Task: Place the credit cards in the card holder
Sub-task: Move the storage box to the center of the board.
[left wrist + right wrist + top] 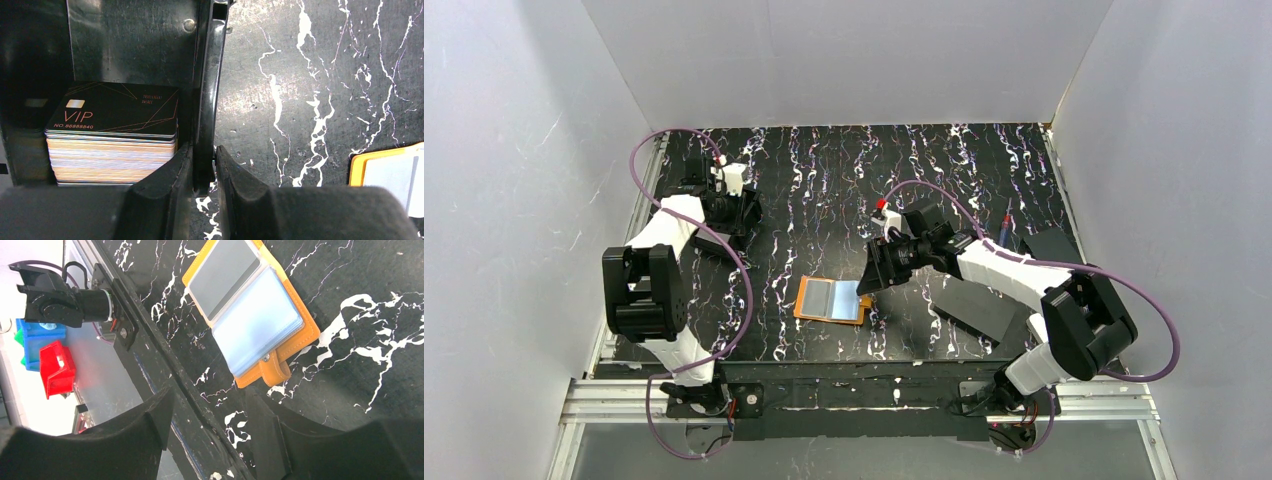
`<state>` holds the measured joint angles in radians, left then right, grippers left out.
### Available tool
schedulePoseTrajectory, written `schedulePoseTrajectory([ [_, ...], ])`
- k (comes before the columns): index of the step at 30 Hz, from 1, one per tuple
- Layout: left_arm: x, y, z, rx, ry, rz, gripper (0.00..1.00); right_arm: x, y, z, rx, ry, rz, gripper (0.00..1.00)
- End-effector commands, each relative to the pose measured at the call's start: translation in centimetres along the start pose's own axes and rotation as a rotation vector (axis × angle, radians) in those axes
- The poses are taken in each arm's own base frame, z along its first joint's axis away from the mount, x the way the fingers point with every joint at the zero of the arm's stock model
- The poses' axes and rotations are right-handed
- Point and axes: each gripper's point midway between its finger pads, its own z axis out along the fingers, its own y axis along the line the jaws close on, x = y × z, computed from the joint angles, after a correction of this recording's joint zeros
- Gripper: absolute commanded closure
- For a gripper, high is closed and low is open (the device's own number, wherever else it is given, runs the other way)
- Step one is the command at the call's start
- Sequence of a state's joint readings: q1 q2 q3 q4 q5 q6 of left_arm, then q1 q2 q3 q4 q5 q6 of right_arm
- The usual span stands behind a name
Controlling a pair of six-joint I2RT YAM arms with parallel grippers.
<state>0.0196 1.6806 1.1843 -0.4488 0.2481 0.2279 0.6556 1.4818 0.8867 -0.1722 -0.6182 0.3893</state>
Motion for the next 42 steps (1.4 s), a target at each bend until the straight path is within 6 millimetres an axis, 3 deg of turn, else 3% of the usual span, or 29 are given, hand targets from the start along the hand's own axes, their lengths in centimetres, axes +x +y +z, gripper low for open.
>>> schedulePoseTrajectory([
  [1,0.3,-1.2,-1.4,0.033,0.001,-0.001,0.88,-0.9,1.2,-0.7,-0.04,-0.038,-0.038,0.37],
  [21,2.2,-1.7,-2.9,0.026,-0.034,0.083,0.82,-0.8,1.7,-0.8,-0.061,-0.036,-0.047,0.37],
  [30,2.4,-2.3,-3.1,0.042,-0.021,0.022,0.57,-1.2,1.6,-0.8,-0.05,-0.048,-0.054,0.37],
  [34,2.0,-2.9,-4.3,0.049,-0.046,-0.027,0.44,-1.3,1.6,-0.8,-0.046,-0.049,-0.048,0.37],
  [39,0.1,-3.3,-6.3,0.032,-0.106,-0.138,0.27,-1.2,1.5,-0.8,-0.04,-0.049,-0.048,0.37],
  [42,-1.8,-5.3,-6.6,0.096,-0.115,-0.253,0.21,-1.1,1.3,-0.8,-0.036,-0.047,-0.045,0.37],
])
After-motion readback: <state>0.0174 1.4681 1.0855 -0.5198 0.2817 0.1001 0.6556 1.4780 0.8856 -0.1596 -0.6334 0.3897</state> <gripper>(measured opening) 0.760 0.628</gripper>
